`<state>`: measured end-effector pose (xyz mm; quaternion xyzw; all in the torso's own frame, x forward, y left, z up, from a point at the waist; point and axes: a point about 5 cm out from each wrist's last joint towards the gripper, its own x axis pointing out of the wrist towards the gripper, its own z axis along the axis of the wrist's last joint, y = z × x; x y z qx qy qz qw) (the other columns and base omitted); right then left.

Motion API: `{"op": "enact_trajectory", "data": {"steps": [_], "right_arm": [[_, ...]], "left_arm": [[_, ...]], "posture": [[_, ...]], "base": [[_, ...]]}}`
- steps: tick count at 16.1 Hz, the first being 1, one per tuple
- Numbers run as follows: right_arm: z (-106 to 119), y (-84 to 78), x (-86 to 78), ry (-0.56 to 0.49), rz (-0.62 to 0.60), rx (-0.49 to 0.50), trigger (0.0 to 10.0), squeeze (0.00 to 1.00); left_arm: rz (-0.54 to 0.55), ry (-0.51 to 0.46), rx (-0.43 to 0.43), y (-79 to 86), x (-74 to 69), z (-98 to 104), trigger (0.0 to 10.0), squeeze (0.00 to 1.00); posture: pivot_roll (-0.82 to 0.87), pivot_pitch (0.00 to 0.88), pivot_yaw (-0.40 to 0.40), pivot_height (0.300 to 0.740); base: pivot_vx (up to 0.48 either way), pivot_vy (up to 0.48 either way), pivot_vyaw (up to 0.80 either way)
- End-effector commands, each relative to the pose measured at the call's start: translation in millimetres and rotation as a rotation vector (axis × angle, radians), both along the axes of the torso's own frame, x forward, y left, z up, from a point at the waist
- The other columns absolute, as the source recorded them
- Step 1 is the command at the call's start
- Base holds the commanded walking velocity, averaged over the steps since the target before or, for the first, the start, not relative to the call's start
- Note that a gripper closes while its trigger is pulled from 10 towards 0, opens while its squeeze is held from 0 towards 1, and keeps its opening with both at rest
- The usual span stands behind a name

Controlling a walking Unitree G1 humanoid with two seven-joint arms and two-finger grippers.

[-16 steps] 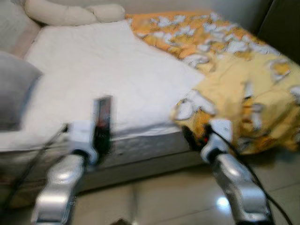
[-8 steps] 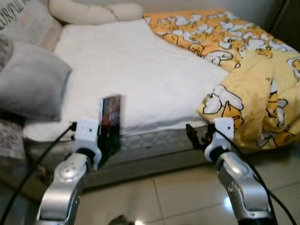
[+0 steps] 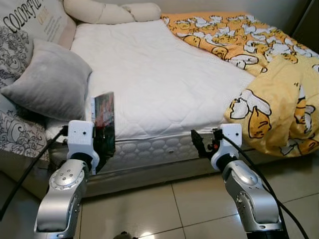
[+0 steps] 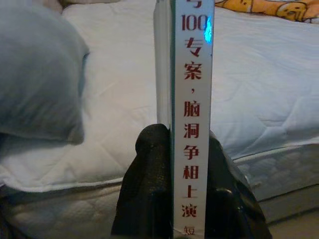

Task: Clean up the room

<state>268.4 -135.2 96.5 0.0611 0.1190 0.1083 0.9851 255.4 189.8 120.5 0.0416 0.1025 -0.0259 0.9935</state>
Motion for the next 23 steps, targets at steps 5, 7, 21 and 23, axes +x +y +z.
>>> {"op": "enact_trajectory", "data": {"steps": [5, 7, 21, 23], "right_arm": [[2, -2.1, 4.1, -0.015, -0.002, -0.022, 10.0, 0.00], [4, 1.7, 4.4, -0.022, 0.025, -0.043, 10.0, 0.00], [0, 10.1, 3.0, -0.028, 0.109, -0.063, 10.0, 0.00], [0, 11.9, 2.2, -0.029, 0.134, -0.064, 10.0, 0.00]], "left_arm": [[-0.027, -0.065, 0.017, -4.0, 6.2, 13, 10.0, 0.00], [-0.023, -0.073, 0.013, -1.8, 7.2, 16, 10.0, 0.00], [-0.048, -0.068, 0.018, -0.9, 9.3, 12, 10.0, 0.00], [-0.047, -0.066, 0.019, 0.0, 8.7, 12, 10.0, 0.00]], "posture": [[-0.01, 0.000, 0.005, 0.740], [-0.01, 0.000, 0.012, 0.740], [-0.01, 0.000, 0.009, 0.740], [-0.01, 0.000, 0.010, 0.740]], "base": [[0.300, 0.000, 0.00], [0.375, 0.000, 0.80], [0.374, 0.000, 0.10], [0.373, 0.000, 0.00]]}}
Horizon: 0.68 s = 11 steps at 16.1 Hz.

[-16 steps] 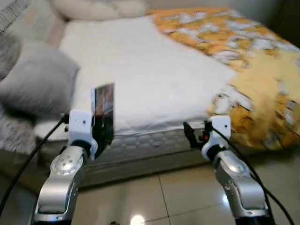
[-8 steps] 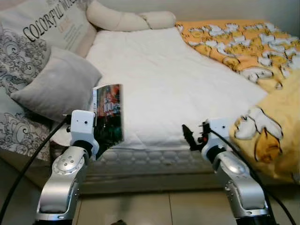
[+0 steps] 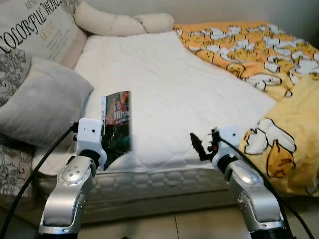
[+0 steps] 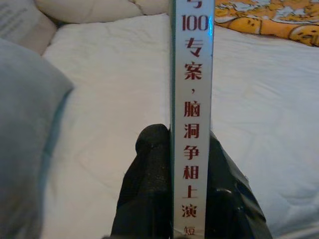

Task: Clean up the room

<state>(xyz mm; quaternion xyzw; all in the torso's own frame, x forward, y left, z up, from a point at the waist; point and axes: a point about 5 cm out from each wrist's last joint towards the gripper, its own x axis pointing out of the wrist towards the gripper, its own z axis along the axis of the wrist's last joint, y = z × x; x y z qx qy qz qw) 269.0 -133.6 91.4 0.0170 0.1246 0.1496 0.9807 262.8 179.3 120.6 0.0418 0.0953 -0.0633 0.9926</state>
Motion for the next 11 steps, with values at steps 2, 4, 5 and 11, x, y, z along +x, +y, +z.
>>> {"op": "enact_trajectory", "data": {"steps": [2, 4, 5, 11], "right_arm": [[4.8, 13.2, -0.3, -0.022, 0.081, -0.010, 10.0, 0.00], [3.9, 14.6, -1.6, -0.022, 0.081, -0.011, 10.0, 0.00], [4.2, 12.8, -1.2, -0.023, 0.063, 0.011, 10.0, 0.00], [4.1, 12.2, -4.0, -0.024, 0.083, 0.001, 10.0, 0.00]], "left_arm": [[0.032, -0.055, 0.026, 12.1, 1.0, 11.3, 10.0, 0.00], [0.033, -0.054, 0.027, 13.0, 0.5, 11.2, 10.0, 0.00], [0.031, -0.052, 0.028, 13.1, -0.1, 10.7, 10.0, 0.00], [0.012, -0.041, 0.023, 10.9, -3.2, 8.7, 10.0, 0.00]], "posture": [[-0.01, 0.000, 0.008, 0.740], [-0.01, 0.000, 0.012, 0.740], [-0.01, 0.000, 0.014, 0.740], [-0.01, 0.000, 0.016, 0.740]], "base": [[0.373, 0.000, 0.40], [0.377, 0.000, 0.80], [0.371, 0.000, 0.00], [0.373, 0.000, 0.00]]}}
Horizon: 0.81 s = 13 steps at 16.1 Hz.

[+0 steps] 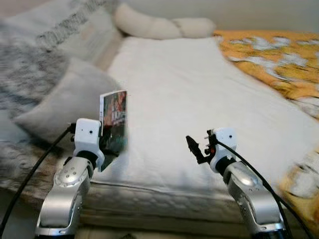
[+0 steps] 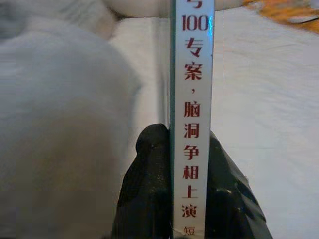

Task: Clean up the room

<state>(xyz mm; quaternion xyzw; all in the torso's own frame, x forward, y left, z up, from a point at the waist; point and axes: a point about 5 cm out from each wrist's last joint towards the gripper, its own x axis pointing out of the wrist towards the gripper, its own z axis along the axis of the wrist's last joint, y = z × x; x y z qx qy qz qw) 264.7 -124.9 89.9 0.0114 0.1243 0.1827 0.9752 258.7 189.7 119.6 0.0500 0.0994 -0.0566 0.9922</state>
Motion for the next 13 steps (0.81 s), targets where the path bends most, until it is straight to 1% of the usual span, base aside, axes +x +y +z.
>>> {"op": "enact_trajectory", "data": {"steps": [1, 8, 9, 10, 11, 12, 13], "right_arm": [[6, 3.5, 0.3, -0.022, 0.016, 0.001, 10.0, 0.00], [5, 3.8, -0.5, -0.022, 0.017, -0.013, 10.0, 0.00], [5, 3.3, -1.0, -0.020, 0.018, -0.017, 10.0, 0.00], [5, 2.7, -1.3, -0.019, 0.018, -0.019, 10.0, 0.00], [6, 1.2, -1.8, -0.017, 0.025, -0.020, 10.0, 0.00], [7, 0.8, -2.0, -0.016, 0.027, -0.018, 10.0, 0.00], [9, -1.0, -2.2, -0.017, 0.027, -0.008, 10.0, 0.00]], "left_arm": [[-0.002, -0.046, 0.004, 0.7, 0.7, 10, 10.0, 0.00], [-0.012, -0.041, 0.010, 0.9, 1.3, 10, 10.0, 0.00], [-0.035, -0.030, -0.015, -1.6, 2.1, 9, 10.0, 0.00], [-0.073, -0.014, -0.019, -5.4, 2.8, 8, 10.0, 0.00], [-0.201, 0.014, -0.036, -17.1, 5.3, 6, 10.0, 0.00], [-0.237, 0.018, -0.040, -20.0, 6.3, 6, 10.0, 0.00], [-0.307, 0.033, -0.058, -25.9, 11.2, 6, 10.0, 0.00]], "posture": [[-0.01, 0.000, 0.020, 0.740], [-0.01, 0.000, 0.029, 0.740], [-0.01, 0.000, 0.031, 0.740], [-0.02, 0.000, 0.032, 0.740], [-0.02, 0.000, 0.033, 0.740], [-0.02, 0.000, 0.035, 0.740], [-0.03, 0.000, 0.037, 0.740]], "base": [[0.368, 0.000, 0.00], [0.355, 0.000, 0.00], [0.000, 0.000, 0.00], [0.000, 0.000, 0.00], [0.000, 0.000, 0.00], [0.000, 0.000, 0.00], [0.000, 0.000, 0.00]]}}
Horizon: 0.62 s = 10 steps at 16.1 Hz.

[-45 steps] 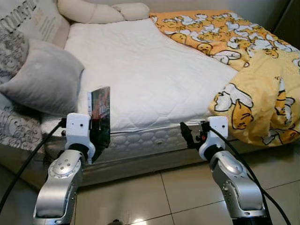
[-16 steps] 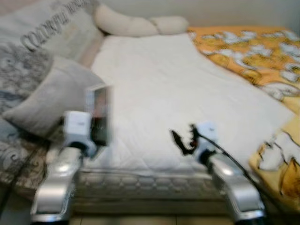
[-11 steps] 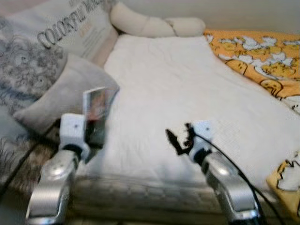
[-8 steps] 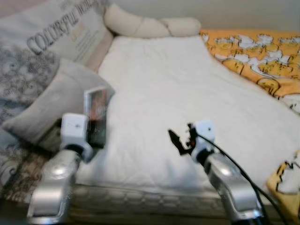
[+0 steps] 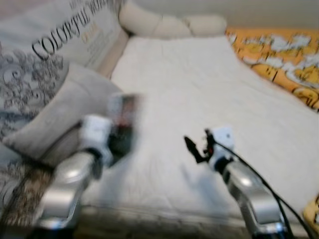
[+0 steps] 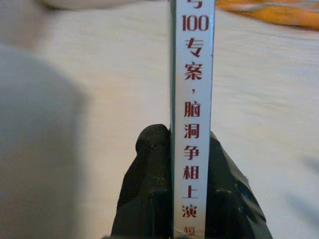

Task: Clean up the room

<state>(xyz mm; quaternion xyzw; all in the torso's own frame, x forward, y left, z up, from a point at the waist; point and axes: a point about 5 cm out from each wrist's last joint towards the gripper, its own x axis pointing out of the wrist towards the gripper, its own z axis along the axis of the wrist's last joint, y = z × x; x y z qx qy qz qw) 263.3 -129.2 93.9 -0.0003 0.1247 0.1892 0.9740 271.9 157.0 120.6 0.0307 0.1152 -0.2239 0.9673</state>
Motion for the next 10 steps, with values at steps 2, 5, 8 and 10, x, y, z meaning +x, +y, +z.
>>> {"op": "enact_trajectory", "data": {"steps": [2, 5, 8, 10], "right_arm": [[10, -2.6, -2.8, -0.013, 0.035, 0.027, 10.0, 0.00], [25, -23.8, -8.0, -0.020, 0.125, 0.032, 10.0, 0.00], [42, -40.0, -21.2, -0.008, 0.239, 0.037, 10.0, 0.00], [50, -48.3, -34.6, 0.032, 0.320, 0.036, 10.0, 0.00]], "left_arm": [[-0.095, 0.049, -0.031, -0.5, 13.3, 4, 10.0, 0.00], [-0.245, 0.087, -0.123, -12.8, 43.4, 11, 10.0, 0.00], [-0.395, 0.134, -0.272, -33.2, 65.7, 19, 10.0, 0.00], [-0.434, 0.172, -0.353, -41.9, 78.5, 17, 10.0, 0.00]], "posture": [[-0.04, 0.000, 0.047, 0.740], [-0.08, 0.021, 0.060, 0.740], [-0.12, 0.069, 0.063, 0.740], [-0.15, 0.101, 0.064, 0.740]], "base": [[0.000, 0.000, 0.00], [0.000, 0.000, 0.00], [0.000, 0.000, 0.00], [0.000, 0.000, 0.00]]}}
